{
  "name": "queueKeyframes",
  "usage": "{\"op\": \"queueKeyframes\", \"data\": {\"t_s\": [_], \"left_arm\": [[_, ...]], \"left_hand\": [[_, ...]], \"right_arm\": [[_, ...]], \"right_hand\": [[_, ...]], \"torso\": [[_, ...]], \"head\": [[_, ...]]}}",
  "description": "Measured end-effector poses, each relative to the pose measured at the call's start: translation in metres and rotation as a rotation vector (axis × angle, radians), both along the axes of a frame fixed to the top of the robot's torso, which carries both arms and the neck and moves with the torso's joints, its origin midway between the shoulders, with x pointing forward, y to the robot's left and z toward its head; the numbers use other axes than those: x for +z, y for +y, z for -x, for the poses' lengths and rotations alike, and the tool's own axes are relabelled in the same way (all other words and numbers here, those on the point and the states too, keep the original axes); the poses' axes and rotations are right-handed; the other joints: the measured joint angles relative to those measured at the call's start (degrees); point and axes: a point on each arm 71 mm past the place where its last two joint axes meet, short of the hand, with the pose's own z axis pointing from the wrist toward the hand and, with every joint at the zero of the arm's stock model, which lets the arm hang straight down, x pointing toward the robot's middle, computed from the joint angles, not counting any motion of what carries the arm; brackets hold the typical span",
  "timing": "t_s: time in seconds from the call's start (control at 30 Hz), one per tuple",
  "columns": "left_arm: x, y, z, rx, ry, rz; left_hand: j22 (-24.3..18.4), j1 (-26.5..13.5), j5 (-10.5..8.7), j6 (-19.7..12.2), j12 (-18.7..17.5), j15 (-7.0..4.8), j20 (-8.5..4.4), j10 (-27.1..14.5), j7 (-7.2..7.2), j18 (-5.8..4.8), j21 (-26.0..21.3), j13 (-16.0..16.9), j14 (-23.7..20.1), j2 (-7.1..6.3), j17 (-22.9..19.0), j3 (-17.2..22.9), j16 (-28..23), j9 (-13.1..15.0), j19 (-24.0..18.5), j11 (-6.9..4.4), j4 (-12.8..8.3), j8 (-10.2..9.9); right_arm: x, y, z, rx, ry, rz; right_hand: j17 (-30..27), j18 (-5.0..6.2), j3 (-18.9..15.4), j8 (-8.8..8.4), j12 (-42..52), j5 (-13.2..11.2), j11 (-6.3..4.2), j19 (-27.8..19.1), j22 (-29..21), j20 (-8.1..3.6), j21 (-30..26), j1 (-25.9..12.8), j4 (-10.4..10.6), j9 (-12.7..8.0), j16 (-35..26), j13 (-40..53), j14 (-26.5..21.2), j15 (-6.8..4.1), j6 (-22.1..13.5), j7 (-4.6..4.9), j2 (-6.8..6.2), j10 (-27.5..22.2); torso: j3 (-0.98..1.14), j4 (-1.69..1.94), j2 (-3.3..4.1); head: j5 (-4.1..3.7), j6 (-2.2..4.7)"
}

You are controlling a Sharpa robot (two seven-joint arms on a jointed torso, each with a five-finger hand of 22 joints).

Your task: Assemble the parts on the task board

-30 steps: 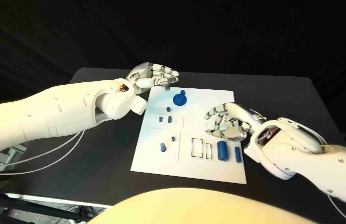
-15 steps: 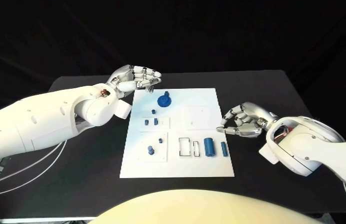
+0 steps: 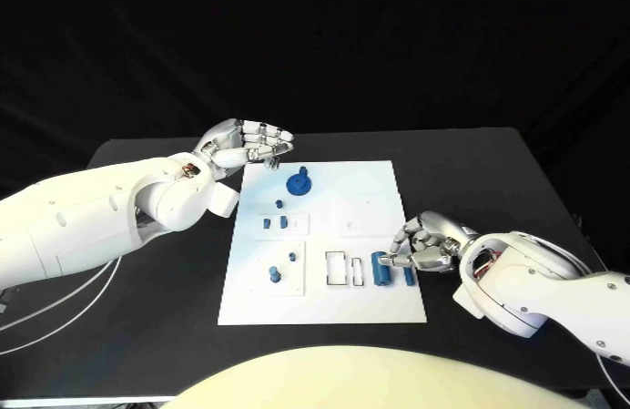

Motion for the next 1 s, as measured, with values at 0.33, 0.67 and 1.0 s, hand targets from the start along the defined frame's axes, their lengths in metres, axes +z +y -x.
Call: {"op": "queueKeyframes", "data": {"t_s": [0.33, 0.67, 1.0], "left_arm": [[0.000, 0.000, 0.001, -0.005, 0.000, 0.003], [0.001, 0.000, 0.001, -0.018, 0.001, 0.007], [0.001, 0.000, 0.002, -0.025, 0.002, 0.009]], "left_hand": [[-0.1, -0.2, 0.00, -0.1, 0.0, 0.20, 0.00, -0.4, -0.11, 0.00, -0.2, 0.0, -0.2, 0.23, 0.0, 0.0, 0.0, 0.0, 0.0, -0.01, 0.0, 0.0], [-0.1, -0.2, 0.00, -0.2, 0.0, 0.20, 0.00, -0.4, -0.21, 0.00, -0.2, 0.0, -0.2, 0.22, 0.0, 0.0, 0.0, -0.1, 0.0, -0.01, 0.0, 0.0], [-0.1, -0.2, 0.00, -0.2, 0.0, 0.20, 0.00, -0.4, -0.20, 0.00, -0.2, 0.0, -0.2, 0.23, 0.0, 0.0, 0.0, -0.1, 0.0, -0.01, 0.0, 0.0]], "right_arm": [[-0.011, 0.008, -0.001, 0.013, 0.013, 0.054], [-0.015, 0.017, 0.000, 0.051, 0.019, 0.104], [-0.015, 0.020, -0.001, 0.107, 0.009, 0.164]], "right_hand": [[0.0, 0.00, -1.4, 0.40, 0.3, -0.2, -0.08, 0.2, 0.0, 0.19, 0.7, -0.6, 0.1, -0.1, 0.2, 0.0, -0.2, -0.19, 0.6, -0.30, 1.13, 0.1], [0.0, 0.01, -3.1, 2.34, 0.1, -2.6, -0.60, 0.6, 0.0, -0.22, 0.9, -1.0, 0.0, 0.2, 0.2, 0.0, 0.0, -0.82, 2.7, -1.19, 1.42, 0.2], [0.0, 0.01, -3.5, 3.60, -0.5, -2.9, -1.00, 0.5, 0.0, -0.32, 0.9, -0.1, 0.0, 0.6, 0.2, 0.0, -0.1, -1.33, 3.6, -1.74, 2.23, -0.2]], "torso": [[-0.01, 0.08, 0.02], [-0.01, 0.01, -0.03], [-0.03, 0.04, -0.07]], "head": [[0.13, 0.00], [0.10, 0.00], [0.05, 0.00]]}}
